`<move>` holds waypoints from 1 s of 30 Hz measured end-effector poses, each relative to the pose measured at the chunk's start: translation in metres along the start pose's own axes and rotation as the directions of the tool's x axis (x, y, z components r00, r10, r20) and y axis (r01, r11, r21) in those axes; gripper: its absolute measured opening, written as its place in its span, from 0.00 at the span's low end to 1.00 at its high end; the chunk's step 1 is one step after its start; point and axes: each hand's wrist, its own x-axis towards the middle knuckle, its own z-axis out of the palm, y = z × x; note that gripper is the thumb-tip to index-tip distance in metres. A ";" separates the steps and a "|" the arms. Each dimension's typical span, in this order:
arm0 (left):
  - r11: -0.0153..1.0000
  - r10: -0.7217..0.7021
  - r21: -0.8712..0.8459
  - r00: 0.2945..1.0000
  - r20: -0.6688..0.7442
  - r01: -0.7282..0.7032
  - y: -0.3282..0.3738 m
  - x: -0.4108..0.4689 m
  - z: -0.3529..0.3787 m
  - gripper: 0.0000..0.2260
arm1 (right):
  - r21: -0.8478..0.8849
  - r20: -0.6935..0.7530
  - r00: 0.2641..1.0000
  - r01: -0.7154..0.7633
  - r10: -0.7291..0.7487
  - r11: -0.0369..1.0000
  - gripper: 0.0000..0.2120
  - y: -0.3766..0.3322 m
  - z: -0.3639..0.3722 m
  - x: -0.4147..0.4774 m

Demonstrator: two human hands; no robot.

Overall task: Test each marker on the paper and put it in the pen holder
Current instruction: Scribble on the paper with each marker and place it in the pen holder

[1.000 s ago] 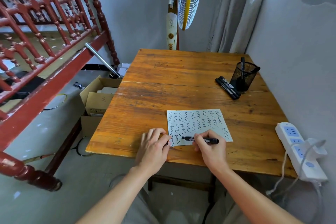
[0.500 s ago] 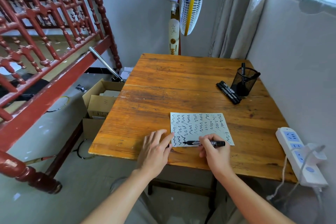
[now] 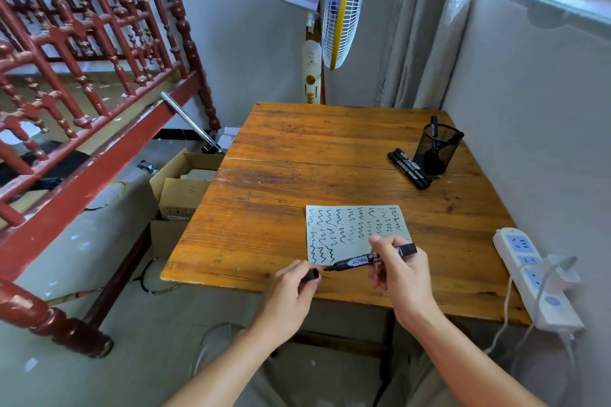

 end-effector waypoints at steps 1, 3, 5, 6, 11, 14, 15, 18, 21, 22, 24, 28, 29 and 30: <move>1.000 0.020 -0.017 1.000 0.010 -0.020 0.002 0.000 0.000 0.04 | -0.002 0.014 1.000 0.013 -0.013 1.000 0.15 -0.001 0.001 -0.002; 0.999 0.047 -0.026 0.999 0.018 -0.046 0.005 -0.001 -0.001 0.04 | 0.007 0.024 1.000 0.019 -0.019 1.000 0.16 -0.001 0.002 -0.004; 0.998 0.052 -0.018 0.998 0.027 -0.052 0.006 -0.002 -0.001 0.05 | 0.011 0.028 0.999 0.024 -0.025 1.000 0.16 -0.001 0.001 -0.005; 0.998 0.055 -0.011 0.998 0.030 -0.055 0.006 -0.002 0.000 0.05 | 0.006 0.035 0.999 0.031 -0.031 1.000 0.16 -0.001 0.000 -0.006; 0.990 0.120 0.071 0.992 0.038 -0.122 0.015 -0.005 0.002 0.08 | -0.059 0.136 0.990 0.053 -0.044 0.997 0.14 0.002 -0.001 -0.013; 0.984 0.128 0.107 0.987 0.100 -0.139 0.018 -0.006 0.004 0.15 | -0.075 0.127 0.991 0.042 -0.032 0.996 0.14 0.001 0.000 -0.019; 0.982 0.127 0.124 0.982 0.138 -0.145 0.019 -0.007 0.005 0.18 | -0.078 0.111 0.994 0.034 -0.025 0.996 0.15 0.001 0.001 -0.020; 0.928 0.205 0.276 0.961 0.188 -0.252 0.027 -0.010 0.008 0.14 | -0.037 0.035 0.999 -0.037 0.038 0.999 0.16 0.003 0.004 -0.023; 0.900 0.204 0.347 0.959 0.197 -0.263 0.036 -0.010 0.010 0.09 | 0.010 -0.025 0.994 -0.109 0.109 0.994 0.14 0.007 0.004 -0.023; 0.900 0.189 0.354 0.960 0.207 -0.254 0.038 -0.010 0.010 0.09 | 0.012 -0.027 0.992 -0.122 0.122 0.992 0.13 0.008 0.003 -0.023; 0.925 0.139 0.315 0.959 0.245 -0.214 0.041 -0.008 0.010 0.08 | -0.002 -0.003 0.993 -0.120 0.120 0.993 0.10 0.010 -0.001 -0.023; 0.984 0.028 0.153 0.930 0.366 -0.090 0.050 -0.004 0.006 0.08 | -0.029 0.107 0.988 -0.105 0.107 0.994 0.15 0.007 -0.008 -0.020; 0.992 0.011 0.113 0.923 0.385 -0.059 0.051 -0.002 0.005 0.08 | -0.032 0.127 0.986 -0.107 0.110 0.994 0.17 0.005 -0.009 -0.018; 0.995 0.000 0.092 0.917 0.398 -0.040 0.052 -0.001 0.004 0.07 | -0.033 0.140 0.984 -0.110 0.114 0.993 0.18 0.003 -0.011 -0.017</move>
